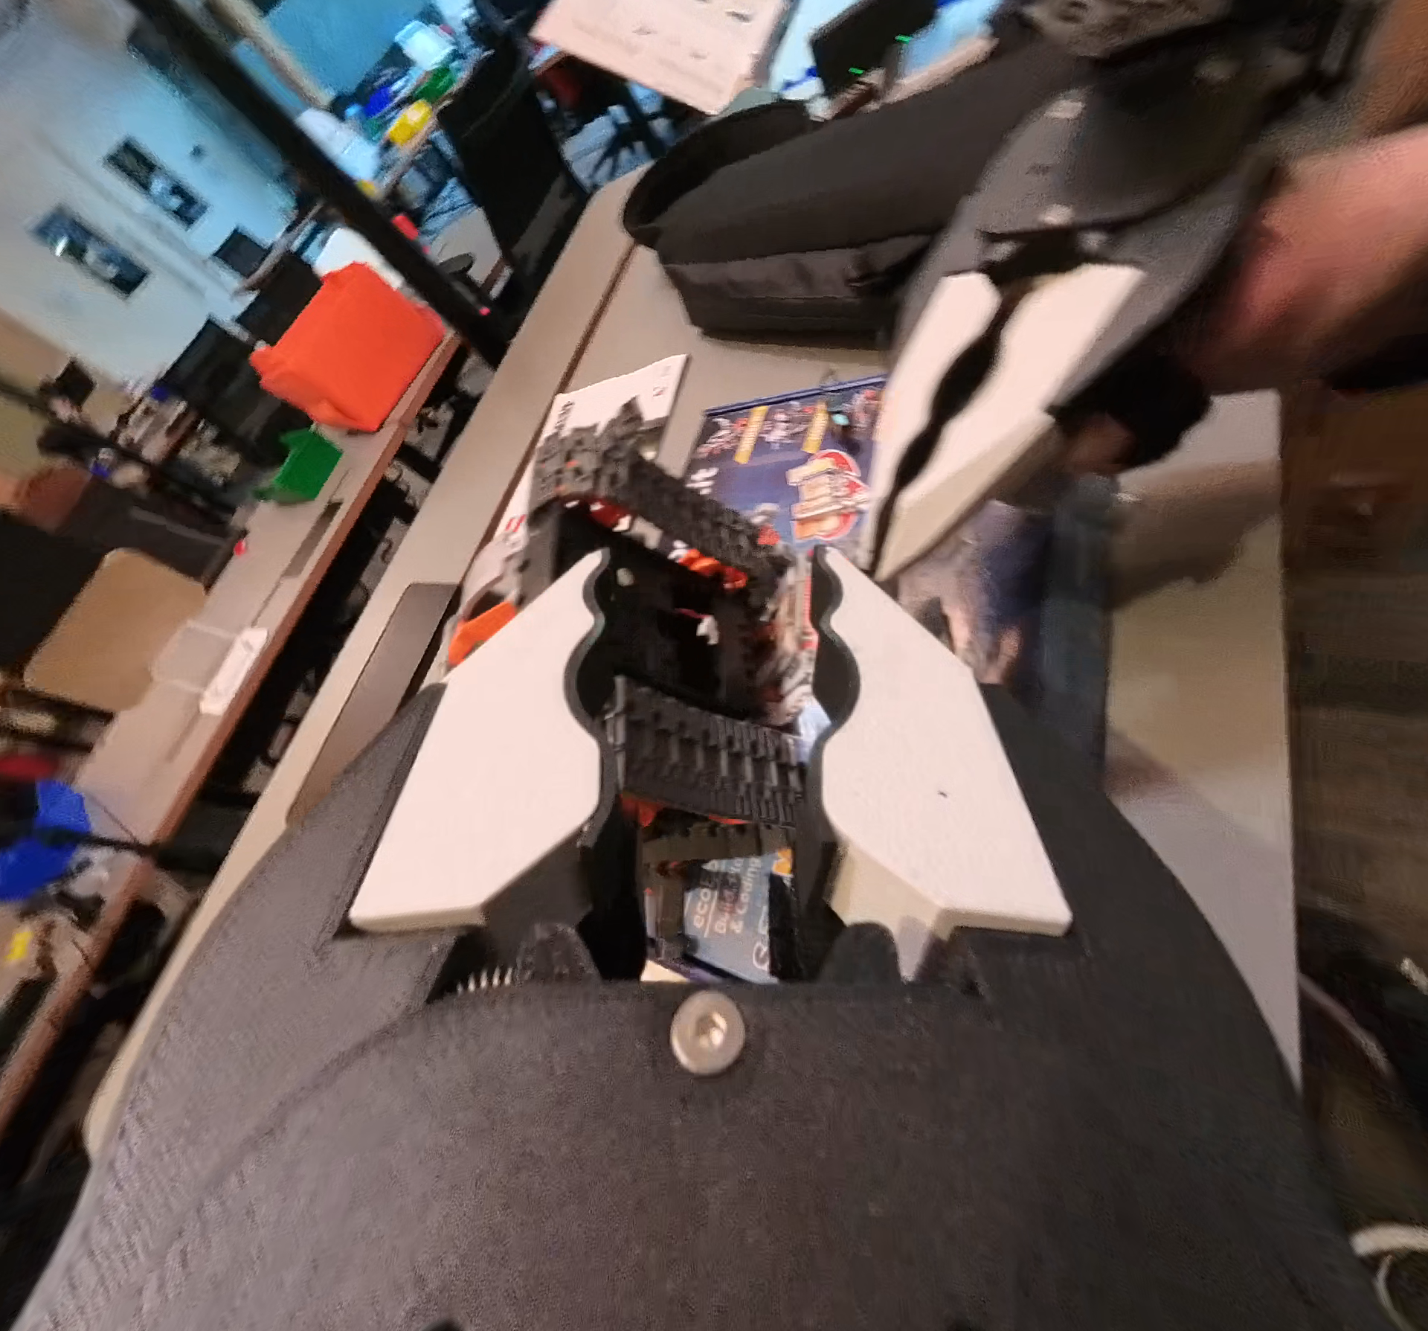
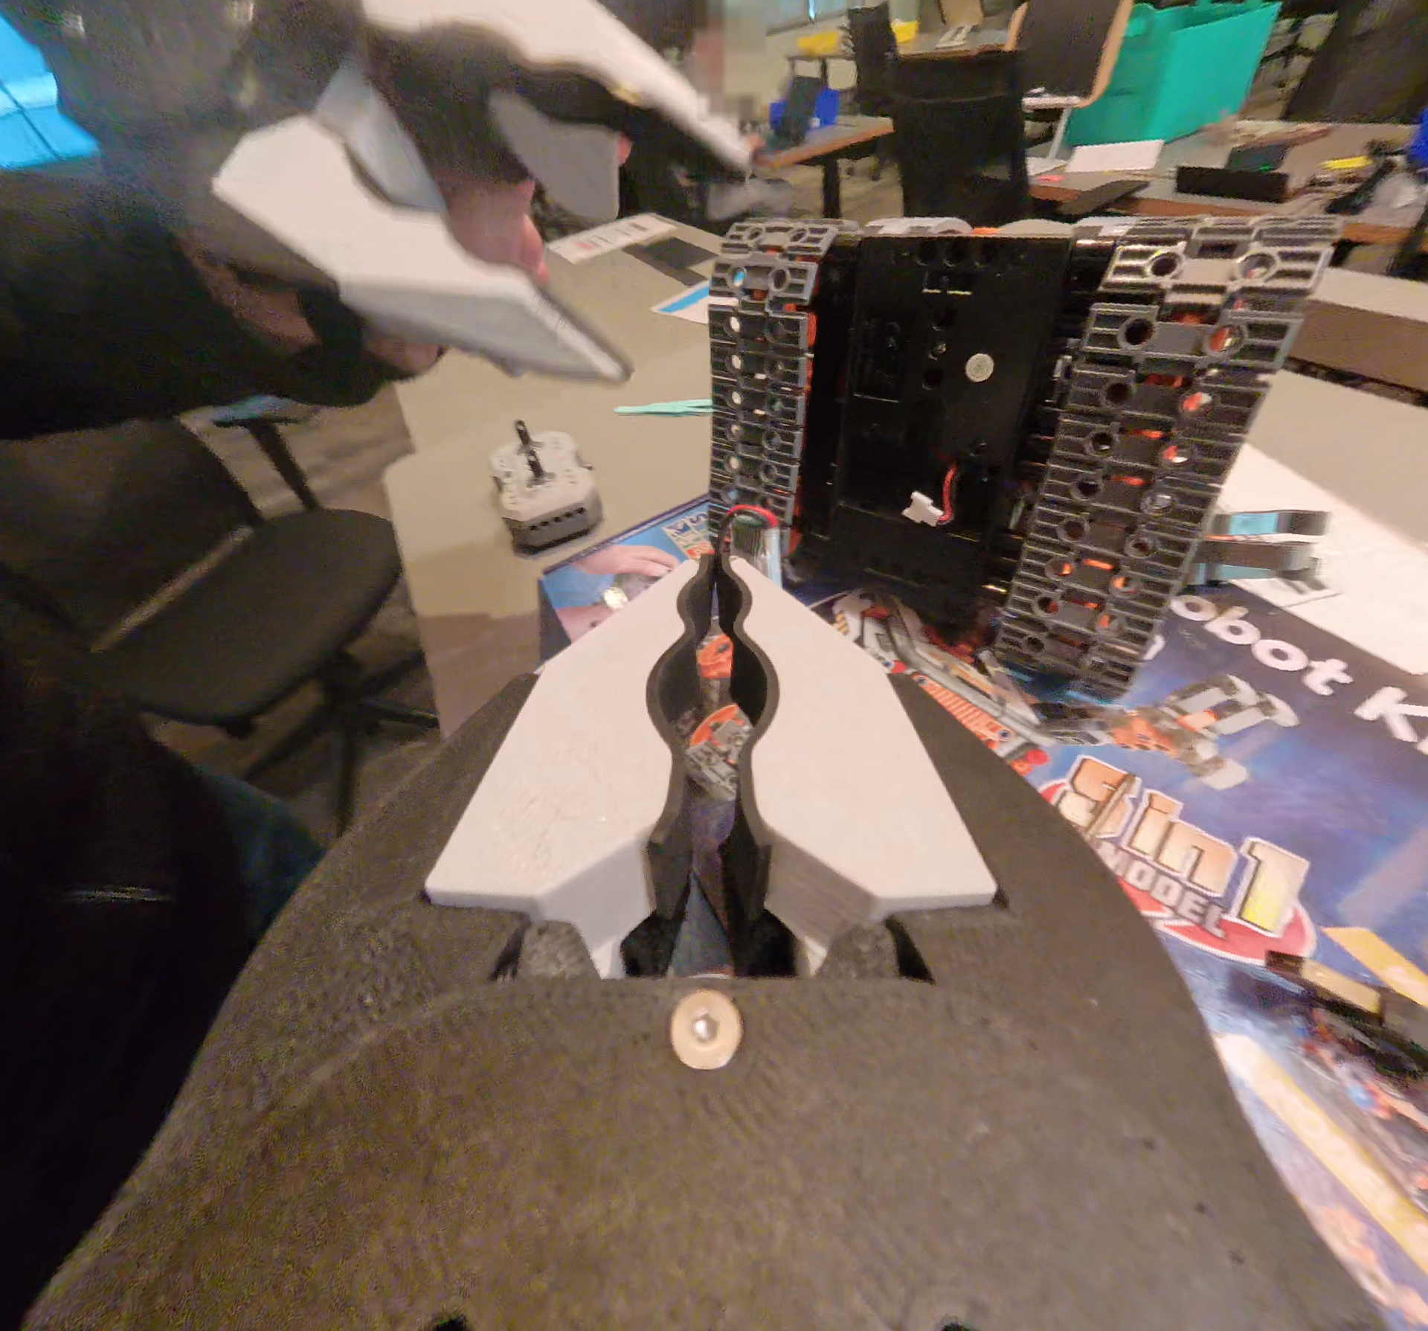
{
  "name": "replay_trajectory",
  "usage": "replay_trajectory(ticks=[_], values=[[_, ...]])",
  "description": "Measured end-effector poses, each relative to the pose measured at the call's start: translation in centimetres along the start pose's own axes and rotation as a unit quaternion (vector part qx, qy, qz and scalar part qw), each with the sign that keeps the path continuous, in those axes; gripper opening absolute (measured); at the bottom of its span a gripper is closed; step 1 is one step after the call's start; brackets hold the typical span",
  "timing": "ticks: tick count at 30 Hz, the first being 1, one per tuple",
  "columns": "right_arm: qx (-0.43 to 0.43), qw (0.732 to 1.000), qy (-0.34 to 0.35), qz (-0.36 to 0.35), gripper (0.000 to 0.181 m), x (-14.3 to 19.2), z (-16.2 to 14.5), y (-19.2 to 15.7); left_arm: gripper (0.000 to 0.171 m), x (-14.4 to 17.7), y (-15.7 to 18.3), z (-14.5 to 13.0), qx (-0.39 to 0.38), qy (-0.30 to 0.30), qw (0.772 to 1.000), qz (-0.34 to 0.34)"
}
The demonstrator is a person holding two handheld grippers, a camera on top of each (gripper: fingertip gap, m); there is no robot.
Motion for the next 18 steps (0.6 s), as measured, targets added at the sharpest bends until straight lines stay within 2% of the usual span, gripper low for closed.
replay_trajectory(ticks=[5, 9, 15, 18], values=[[-0.045, 0.996, -0.012, 0.078, 0.0, 0.3, -0.1, -1.0, 0.042, -0.4, 3.3, -0.3, -0.092, -0.022, 0.995, -0.044], [-0.044, 0.991, -0.027, 0.122, 0.0, 0.7, 0.3, -1.7, 0.037, -0.8, 5.2, -2.0, -0.153, -0.062, 0.982, -0.086], [-0.024, 0.97, -0.1, 0.219, 0.0, 1.0, -0.2, -3.3, 0.03, -0.7, 6.6, -2.7, -0.217, -0.06, 0.97, -0.091], [-0.032, 0.961, -0.128, 0.244, 0.0, 0.7, -0.4, -3.7, 0.02, -0.6, 7.3, -3.3, -0.231, -0.061, 0.966, -0.099]])
Point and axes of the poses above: each gripper's, where its closed fingertips meet, x back along the fingers, z out of its top, y = z × x across the jaws, the point moved 4 cm from there along x, back along the fingers, and after that the axes turned 11 degrees about x, right-handed, at the moved point
